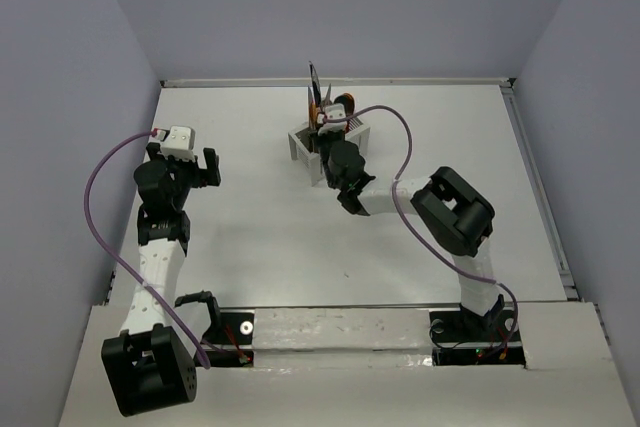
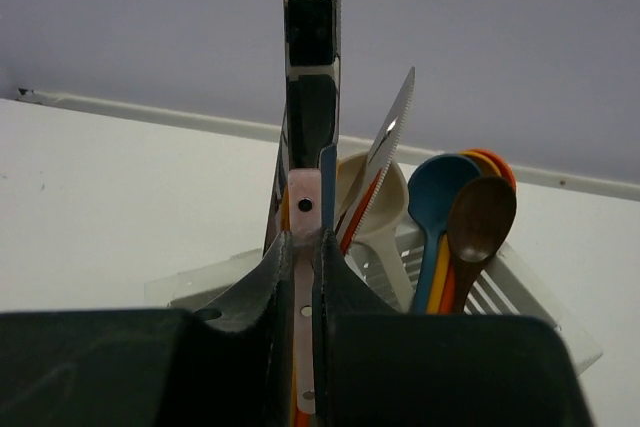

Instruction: Sort the eating utensils into containers

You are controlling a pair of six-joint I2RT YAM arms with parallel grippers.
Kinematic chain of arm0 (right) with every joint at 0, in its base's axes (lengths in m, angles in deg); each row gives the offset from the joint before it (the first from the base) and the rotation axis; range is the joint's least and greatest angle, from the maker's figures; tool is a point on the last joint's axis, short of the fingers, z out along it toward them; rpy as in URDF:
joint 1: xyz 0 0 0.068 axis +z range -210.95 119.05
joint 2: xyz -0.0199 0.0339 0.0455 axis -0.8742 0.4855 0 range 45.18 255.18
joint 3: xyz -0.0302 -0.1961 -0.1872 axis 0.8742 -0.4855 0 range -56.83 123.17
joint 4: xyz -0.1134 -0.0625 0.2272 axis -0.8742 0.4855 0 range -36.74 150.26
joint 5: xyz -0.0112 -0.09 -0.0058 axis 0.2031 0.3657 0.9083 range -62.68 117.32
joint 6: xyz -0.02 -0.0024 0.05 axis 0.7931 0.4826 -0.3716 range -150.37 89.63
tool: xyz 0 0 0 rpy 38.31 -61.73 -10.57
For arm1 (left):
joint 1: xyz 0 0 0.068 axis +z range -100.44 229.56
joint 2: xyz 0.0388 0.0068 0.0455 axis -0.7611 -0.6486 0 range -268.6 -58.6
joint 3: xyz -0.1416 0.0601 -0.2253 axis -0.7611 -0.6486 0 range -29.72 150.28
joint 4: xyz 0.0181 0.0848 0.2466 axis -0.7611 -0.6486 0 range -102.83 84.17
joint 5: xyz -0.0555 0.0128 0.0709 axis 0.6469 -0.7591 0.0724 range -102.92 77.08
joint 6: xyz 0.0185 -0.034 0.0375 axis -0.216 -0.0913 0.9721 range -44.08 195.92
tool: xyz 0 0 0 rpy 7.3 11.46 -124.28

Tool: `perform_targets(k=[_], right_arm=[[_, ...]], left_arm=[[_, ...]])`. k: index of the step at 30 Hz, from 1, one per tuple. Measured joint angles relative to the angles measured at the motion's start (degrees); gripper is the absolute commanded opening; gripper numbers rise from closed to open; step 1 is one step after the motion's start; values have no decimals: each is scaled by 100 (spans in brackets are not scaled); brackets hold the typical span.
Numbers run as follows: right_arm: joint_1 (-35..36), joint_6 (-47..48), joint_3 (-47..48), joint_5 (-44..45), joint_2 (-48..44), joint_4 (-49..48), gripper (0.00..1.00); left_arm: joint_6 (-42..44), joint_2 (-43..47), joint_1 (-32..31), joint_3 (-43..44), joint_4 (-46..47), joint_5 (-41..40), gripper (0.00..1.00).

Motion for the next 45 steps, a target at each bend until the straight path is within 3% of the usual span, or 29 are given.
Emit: perform_targets(k=[7, 8, 10, 11, 15, 18, 24, 31, 34, 38, 41, 45], right_arm=[[0, -551, -393, -166, 42, 107, 1], [0, -584, -400, -205, 42, 170, 13], [2, -673, -402, -306, 39, 319, 28], [2, -706, -402, -341, 37, 382, 42], [2, -813, -494, -501, -96, 527, 62], [4, -894, -699, -568, -361, 684, 71], [35, -1108, -970, -691, -1397, 1644, 79], [-92, -1419, -1311, -623, -3567, 3530, 88], [-811, -1858, -1443, -782, -4367, 4621, 89], [-3311, -2623, -2149, -1513, -5045, 5683, 90], [-4677, -2986, -2889, -1891, -5394, 6277, 93], [-4994, -3265, -3285, -2118, -5593, 6758, 93]], left_arm=[[17, -2, 13, 0, 2, 11, 99], [17, -2, 13, 0, 0, 15, 99], [17, -2, 13, 0, 0, 26, 99], [17, -2, 13, 0, 0, 31, 99], [20, -2, 28, 0, 0, 46, 99], [20, -2, 37, 0, 0, 48, 99], [22, -2, 39, 0, 0, 81, 99], [33, -2, 61, 0, 0, 160, 99], [35, -2, 74, 0, 0, 184, 99], [35, -2, 81, 0, 0, 205, 99], [35, -2, 101, 0, -4, 229, 99], [35, -2, 140, 0, -2, 245, 99]])
